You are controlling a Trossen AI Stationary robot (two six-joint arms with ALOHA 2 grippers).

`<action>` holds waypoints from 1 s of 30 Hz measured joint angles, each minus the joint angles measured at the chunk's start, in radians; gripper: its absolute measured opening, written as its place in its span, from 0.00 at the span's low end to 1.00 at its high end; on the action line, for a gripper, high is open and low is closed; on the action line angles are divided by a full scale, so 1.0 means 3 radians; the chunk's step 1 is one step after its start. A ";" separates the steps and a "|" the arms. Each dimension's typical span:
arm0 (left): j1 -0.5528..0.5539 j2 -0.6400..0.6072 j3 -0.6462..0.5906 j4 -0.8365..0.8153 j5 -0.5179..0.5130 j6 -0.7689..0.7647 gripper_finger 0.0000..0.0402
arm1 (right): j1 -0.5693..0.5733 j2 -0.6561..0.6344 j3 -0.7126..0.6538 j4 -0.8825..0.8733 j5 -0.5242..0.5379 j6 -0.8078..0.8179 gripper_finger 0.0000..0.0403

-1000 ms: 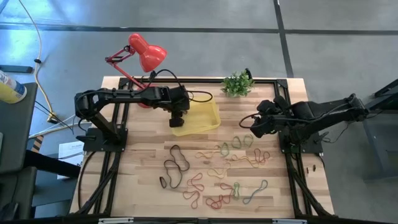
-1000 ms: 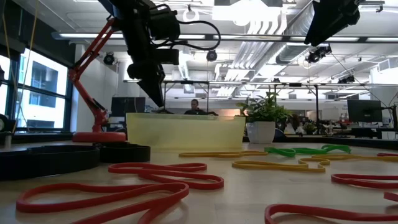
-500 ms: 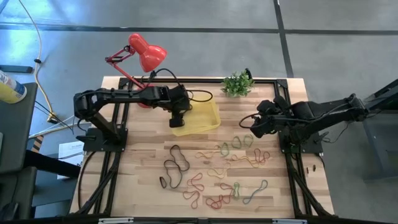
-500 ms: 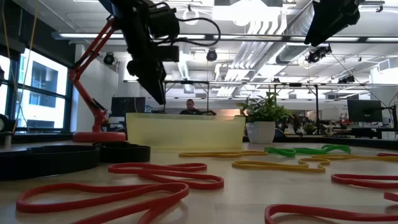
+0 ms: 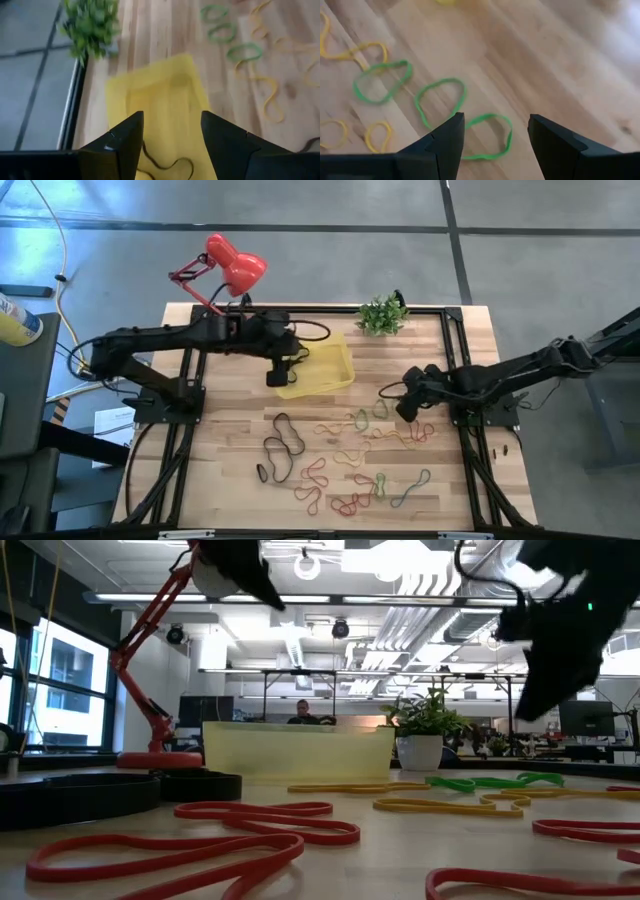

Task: Pick and place rubber bands into bin
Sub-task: Put the green rubber band into the yellow bin

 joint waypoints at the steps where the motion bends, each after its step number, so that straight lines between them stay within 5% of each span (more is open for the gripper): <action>1: -0.0056 -0.0049 0.0000 -0.0005 -0.0024 -0.0029 0.47 | -0.0022 0.0001 -0.0083 0.0050 -0.0074 -0.0052 0.52; 12: -0.0520 -0.0340 0.0000 -0.0179 -0.0404 -0.0247 0.47 | -0.0184 0.0001 -0.0270 0.0343 -0.0426 -0.1069 0.52; 20: -0.0760 -0.0340 -0.0001 -0.0256 -0.0547 -0.0368 0.47 | -0.0753 0.0001 -0.0313 0.0399 -0.0752 -0.1103 0.52; 30: -0.0879 -0.0339 -0.0001 -0.0343 -0.0675 -0.0449 0.47 | -0.0883 0.0320 -0.0313 0.0511 -0.0947 -0.1523 0.52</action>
